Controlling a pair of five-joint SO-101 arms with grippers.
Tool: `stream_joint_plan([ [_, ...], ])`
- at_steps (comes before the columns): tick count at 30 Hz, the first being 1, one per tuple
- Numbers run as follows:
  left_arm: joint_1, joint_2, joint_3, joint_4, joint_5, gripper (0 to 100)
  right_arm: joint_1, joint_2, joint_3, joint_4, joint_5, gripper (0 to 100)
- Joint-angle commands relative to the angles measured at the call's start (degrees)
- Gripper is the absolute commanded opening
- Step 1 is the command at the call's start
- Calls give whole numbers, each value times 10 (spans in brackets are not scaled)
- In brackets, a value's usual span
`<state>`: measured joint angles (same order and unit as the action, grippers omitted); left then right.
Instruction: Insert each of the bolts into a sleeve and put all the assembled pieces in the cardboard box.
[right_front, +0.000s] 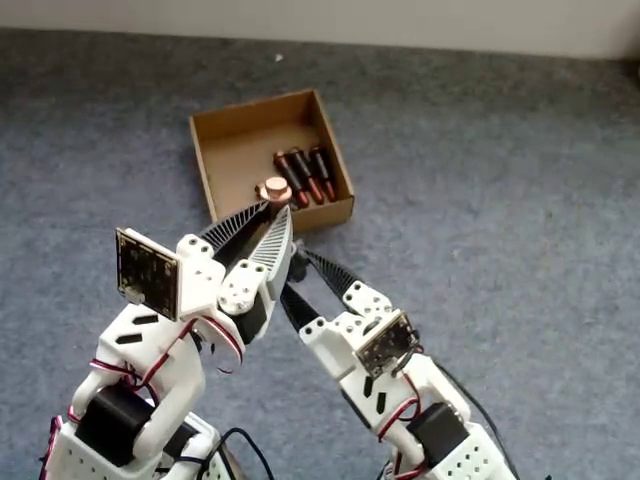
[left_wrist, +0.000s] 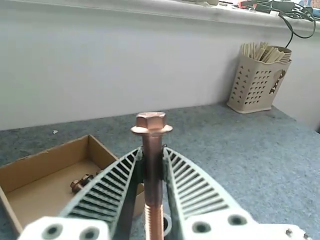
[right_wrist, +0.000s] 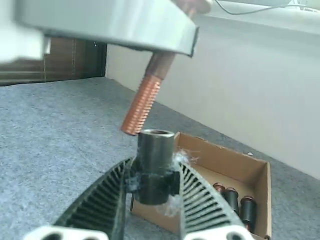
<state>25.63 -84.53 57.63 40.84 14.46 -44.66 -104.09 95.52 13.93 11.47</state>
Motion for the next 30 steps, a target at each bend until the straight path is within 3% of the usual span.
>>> stream_joint_plan([
  [1,7,-4,-33,-21,6,5,-29,-11,51,-22,6,4],
  [9,7,-4,-6,-19,6,5,-51,-11,46,-22,6,4],
  [19,7,-5,-4,-5,6,5,-12,-11,0,-22,3,4],
  [30,7,-115,44,13,5,5,-15,-11,-17,-21,-20,4],
])
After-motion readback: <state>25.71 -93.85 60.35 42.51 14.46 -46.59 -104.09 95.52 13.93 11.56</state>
